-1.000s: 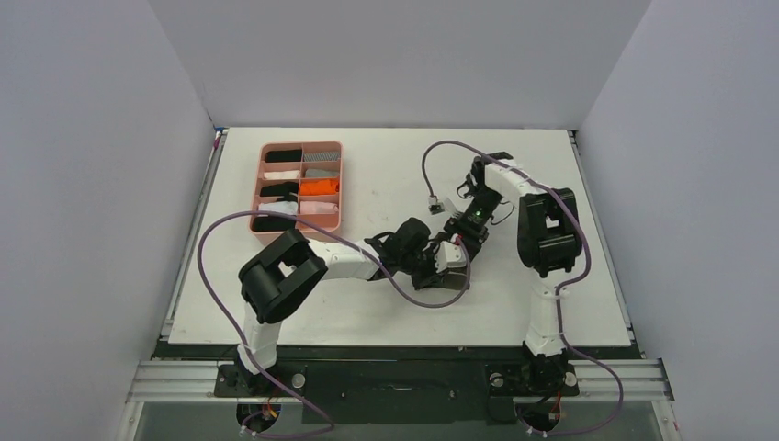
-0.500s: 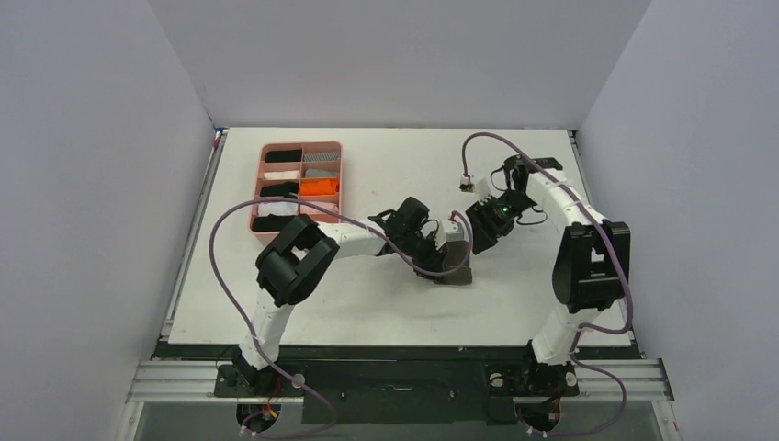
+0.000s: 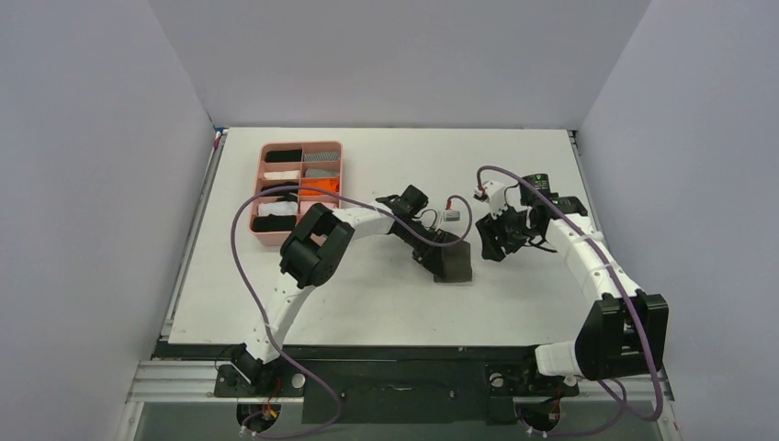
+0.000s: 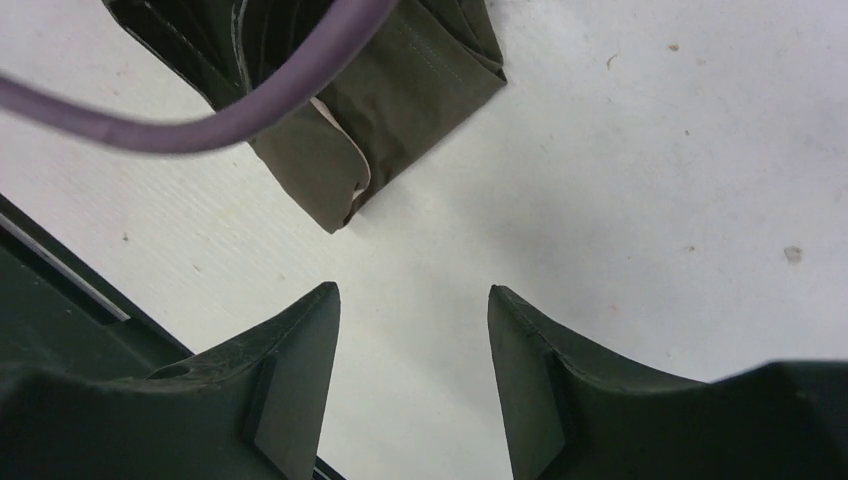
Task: Roll the underwear
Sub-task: Roll the underwear to the center of the board.
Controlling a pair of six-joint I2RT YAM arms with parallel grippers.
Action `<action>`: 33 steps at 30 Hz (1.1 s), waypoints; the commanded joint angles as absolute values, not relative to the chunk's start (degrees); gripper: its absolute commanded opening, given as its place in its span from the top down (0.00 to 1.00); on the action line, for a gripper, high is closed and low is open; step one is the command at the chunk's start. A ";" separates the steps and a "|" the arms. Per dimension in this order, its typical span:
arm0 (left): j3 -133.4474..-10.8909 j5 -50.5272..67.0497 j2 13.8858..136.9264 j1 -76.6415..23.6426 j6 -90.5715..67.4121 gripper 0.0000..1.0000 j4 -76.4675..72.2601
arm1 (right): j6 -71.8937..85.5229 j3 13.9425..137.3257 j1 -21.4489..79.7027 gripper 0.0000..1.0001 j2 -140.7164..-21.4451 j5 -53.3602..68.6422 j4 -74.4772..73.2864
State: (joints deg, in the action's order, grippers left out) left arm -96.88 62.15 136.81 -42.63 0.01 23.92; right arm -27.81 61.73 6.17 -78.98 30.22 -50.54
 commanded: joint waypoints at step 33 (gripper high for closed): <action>-119.66 59.10 155.98 -41.90 -6.62 1.00 57.40 | -34.47 47.58 39.75 0.46 -81.54 2.77 -36.71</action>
